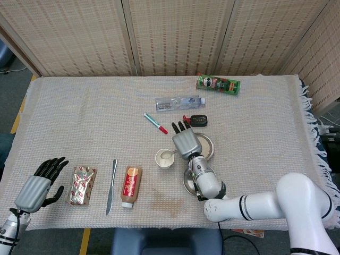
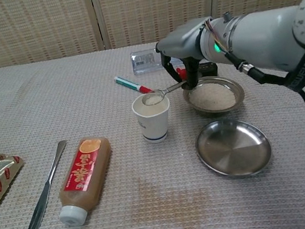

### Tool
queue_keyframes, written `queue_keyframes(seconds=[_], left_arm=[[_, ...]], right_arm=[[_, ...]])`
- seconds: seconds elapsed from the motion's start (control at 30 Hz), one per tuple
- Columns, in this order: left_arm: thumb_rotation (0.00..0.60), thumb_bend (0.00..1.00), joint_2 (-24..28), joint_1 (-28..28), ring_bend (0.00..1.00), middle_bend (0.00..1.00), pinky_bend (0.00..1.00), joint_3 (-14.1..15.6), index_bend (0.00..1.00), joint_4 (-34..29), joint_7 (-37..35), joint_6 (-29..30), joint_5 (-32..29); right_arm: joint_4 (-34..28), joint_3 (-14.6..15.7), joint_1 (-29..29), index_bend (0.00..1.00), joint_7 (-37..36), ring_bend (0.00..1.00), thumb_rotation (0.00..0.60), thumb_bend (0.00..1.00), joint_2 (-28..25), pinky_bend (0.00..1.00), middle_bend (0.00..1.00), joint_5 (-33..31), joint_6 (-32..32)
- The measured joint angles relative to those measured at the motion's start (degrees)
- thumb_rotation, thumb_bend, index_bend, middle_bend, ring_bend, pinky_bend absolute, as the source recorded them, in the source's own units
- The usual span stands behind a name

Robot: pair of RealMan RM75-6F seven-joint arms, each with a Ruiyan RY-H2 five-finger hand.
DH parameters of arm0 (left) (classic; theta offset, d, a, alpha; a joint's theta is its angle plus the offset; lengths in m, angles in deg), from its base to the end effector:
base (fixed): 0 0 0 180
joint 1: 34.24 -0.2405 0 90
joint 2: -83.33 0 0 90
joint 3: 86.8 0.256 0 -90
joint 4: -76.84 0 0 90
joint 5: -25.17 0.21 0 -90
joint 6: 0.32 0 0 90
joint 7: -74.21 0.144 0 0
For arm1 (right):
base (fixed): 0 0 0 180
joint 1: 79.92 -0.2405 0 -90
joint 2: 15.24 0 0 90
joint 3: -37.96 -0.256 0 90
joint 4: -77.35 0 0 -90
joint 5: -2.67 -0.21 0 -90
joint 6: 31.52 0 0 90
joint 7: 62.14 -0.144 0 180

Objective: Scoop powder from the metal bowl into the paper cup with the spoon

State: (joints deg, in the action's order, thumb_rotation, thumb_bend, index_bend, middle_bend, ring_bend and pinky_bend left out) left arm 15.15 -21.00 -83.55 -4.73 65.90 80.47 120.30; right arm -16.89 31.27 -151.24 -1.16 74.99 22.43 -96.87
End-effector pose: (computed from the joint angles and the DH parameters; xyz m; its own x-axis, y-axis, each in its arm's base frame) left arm -0.3084 0.2042 0.1208 0.4176 0.1342 0.8987 0.8867 -0.2760 -0.3708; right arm -0.0422 -0.3634 -0.0323 0.8117 -0.2004 0.5486 -0.5786 -0.4034 0.7088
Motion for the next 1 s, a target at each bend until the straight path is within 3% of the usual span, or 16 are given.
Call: queue_keyframes(seconds=[0.3,0.53,1.0], left_arm=[[0.600,0.49,0.1,-0.1,0.00,0.00,0.09,0.1,0.00,-0.1,0.0,0.1,0.1],[0.600,0.49,0.2,0.0,0.00,0.00,0.09,0.2,0.00,-0.3,0.0,0.0,0.3],[0.600,0.49,0.5,-0.2,0.00,0.00,0.09,0.4,0.00,-0.6,0.1,0.8,1.0]], right_arm=[[0.4,3.1,-0.1,0.61,4.2,0.00,0.600,0.33,2.8,0.00,0.00,6.9,-3.9],[-0.2,6.2,0.0,0.60,11.6,0.00,0.600,0.33,4.4,0.00,0.00,12.5,-8.6],[0.0,9.1,0.1,0.59,23.5,0.00,0.600,0.33,6.9,0.00,0.00,20.2,-13.1]])
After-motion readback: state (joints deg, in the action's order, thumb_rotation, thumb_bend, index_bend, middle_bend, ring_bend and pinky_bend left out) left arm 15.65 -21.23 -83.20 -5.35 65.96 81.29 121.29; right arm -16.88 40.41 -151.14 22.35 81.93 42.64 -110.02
